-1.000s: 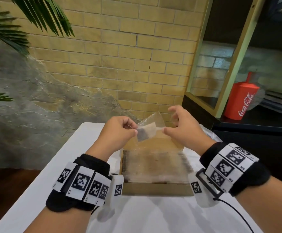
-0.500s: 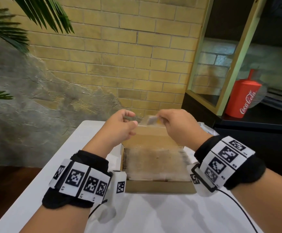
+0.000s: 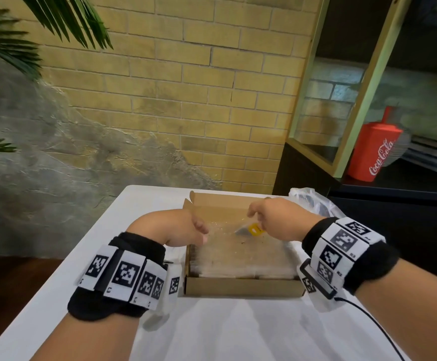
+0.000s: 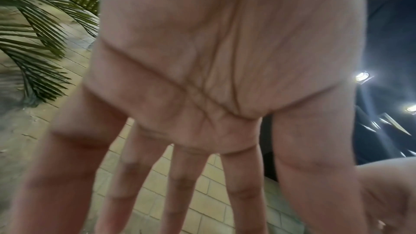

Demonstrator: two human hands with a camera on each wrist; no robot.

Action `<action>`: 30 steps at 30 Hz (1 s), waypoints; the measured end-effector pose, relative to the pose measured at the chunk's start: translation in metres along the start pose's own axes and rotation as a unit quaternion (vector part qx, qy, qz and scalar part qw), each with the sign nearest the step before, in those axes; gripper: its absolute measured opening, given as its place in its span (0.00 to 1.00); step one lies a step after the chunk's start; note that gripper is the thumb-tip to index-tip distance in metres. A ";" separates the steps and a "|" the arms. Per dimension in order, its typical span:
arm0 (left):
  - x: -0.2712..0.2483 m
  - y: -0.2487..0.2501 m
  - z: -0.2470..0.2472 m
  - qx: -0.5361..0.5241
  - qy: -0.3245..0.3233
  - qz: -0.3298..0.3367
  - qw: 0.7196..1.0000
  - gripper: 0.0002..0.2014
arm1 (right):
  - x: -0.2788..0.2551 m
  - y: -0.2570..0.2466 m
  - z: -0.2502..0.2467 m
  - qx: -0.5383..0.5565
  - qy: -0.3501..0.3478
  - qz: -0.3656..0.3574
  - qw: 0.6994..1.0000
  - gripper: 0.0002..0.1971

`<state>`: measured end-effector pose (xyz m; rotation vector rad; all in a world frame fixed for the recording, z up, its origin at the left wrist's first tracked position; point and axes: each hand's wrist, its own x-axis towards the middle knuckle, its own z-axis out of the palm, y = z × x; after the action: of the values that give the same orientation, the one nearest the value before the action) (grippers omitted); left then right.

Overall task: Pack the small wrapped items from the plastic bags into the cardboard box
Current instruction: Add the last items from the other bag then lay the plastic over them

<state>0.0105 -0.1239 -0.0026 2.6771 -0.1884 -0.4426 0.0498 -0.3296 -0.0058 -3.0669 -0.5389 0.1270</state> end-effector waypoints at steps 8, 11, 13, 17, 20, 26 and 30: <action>-0.002 0.000 -0.003 0.012 0.000 0.005 1.000 0.18 | 0.000 0.002 -0.006 0.053 0.040 0.005 0.998 0.11; -0.001 -0.001 -0.002 0.016 -0.003 0.007 1.000 0.18 | -0.003 0.003 0.004 -0.021 -0.051 0.041 0.998 0.22; 0.000 -0.001 -0.002 0.021 -0.005 0.007 1.000 0.18 | -0.008 0.000 0.010 -0.048 -0.049 0.050 0.996 0.30; 0.000 -0.001 -0.001 0.035 -0.012 0.001 0.999 0.19 | -0.025 -0.008 0.017 -0.048 -0.111 0.009 0.993 0.37; 0.002 -0.001 -0.001 0.041 -0.015 -0.002 0.999 0.18 | -0.031 -0.012 0.027 -0.037 -0.181 0.009 0.983 0.41; 0.004 -0.003 0.001 0.024 -0.012 -0.003 1.000 0.21 | -0.023 -0.015 0.029 0.007 -0.109 0.005 0.994 0.40; 0.007 -0.005 0.001 0.016 -0.011 0.007 1.000 0.16 | -0.026 -0.020 0.035 0.010 -0.144 -0.039 0.989 0.38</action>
<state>0.0172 -0.1213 -0.0070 2.7020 -0.2238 -0.4677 0.0157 -0.3193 -0.0382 -3.0197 -0.6615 0.5758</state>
